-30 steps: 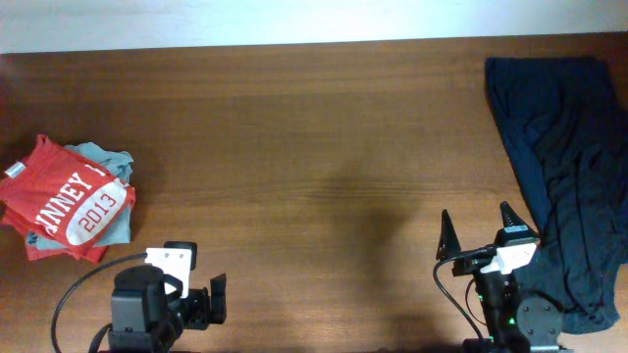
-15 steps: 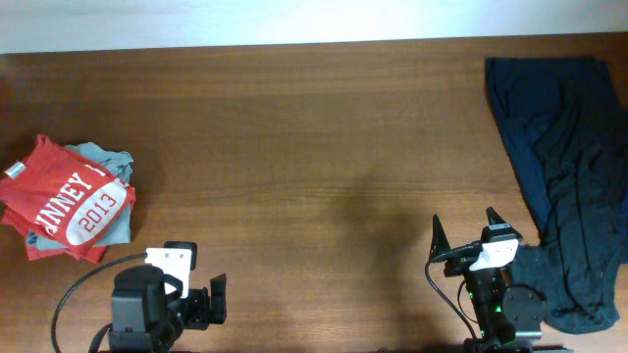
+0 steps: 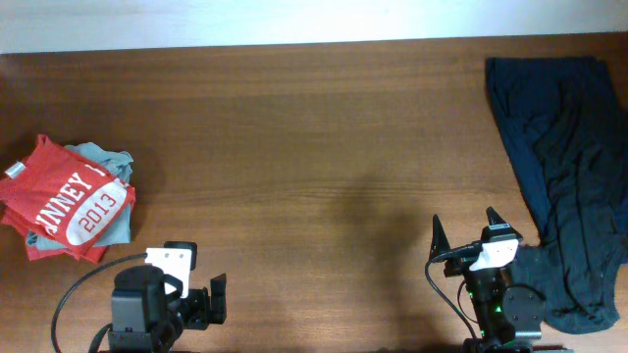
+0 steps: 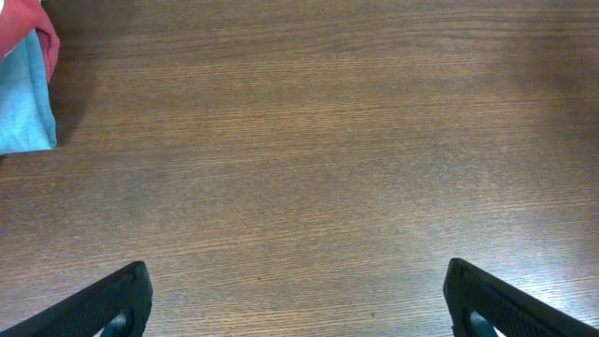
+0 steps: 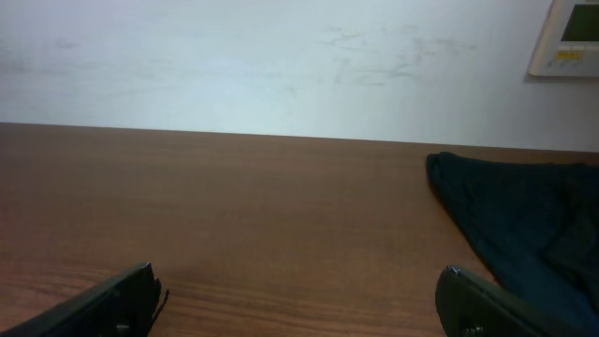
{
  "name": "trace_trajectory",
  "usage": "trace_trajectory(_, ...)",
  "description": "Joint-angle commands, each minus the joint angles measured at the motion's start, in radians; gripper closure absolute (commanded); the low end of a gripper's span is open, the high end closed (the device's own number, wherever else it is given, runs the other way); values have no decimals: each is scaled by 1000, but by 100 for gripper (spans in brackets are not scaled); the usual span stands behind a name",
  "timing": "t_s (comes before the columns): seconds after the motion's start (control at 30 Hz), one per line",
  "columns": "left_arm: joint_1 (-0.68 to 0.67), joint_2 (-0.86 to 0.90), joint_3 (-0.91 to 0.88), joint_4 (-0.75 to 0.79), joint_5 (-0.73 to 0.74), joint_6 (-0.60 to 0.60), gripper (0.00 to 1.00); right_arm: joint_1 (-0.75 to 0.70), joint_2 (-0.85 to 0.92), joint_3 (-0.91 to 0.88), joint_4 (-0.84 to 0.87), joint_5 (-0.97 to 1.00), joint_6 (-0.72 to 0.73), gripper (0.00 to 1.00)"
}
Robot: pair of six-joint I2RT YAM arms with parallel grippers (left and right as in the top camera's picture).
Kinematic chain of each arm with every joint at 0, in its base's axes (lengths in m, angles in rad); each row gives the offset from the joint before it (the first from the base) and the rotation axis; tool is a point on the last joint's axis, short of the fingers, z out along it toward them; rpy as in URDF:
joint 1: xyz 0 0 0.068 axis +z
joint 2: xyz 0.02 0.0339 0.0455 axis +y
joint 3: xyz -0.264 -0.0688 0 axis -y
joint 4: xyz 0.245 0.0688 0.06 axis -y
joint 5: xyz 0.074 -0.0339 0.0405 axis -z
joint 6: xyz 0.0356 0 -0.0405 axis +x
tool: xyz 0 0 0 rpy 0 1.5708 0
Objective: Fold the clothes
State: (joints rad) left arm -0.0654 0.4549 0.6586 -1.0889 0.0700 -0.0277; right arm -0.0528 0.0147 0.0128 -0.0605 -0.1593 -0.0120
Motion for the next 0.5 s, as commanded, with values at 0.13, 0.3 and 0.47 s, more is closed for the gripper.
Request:
trace_trajectory(0.13, 2, -6, -3, 2, -8, -10, 1, -9, -10, -7, -1, -16, -6, 1)
trace_trajectory(0.3, 2, -6, -3, 2, -8, -10, 1, -9, -10, -7, -1, -16, -6, 1)
trace_trajectory(0.47, 3, -10, -8, 3, -8, -10, 1, -9, -10, -7, -1, -16, -6, 1)
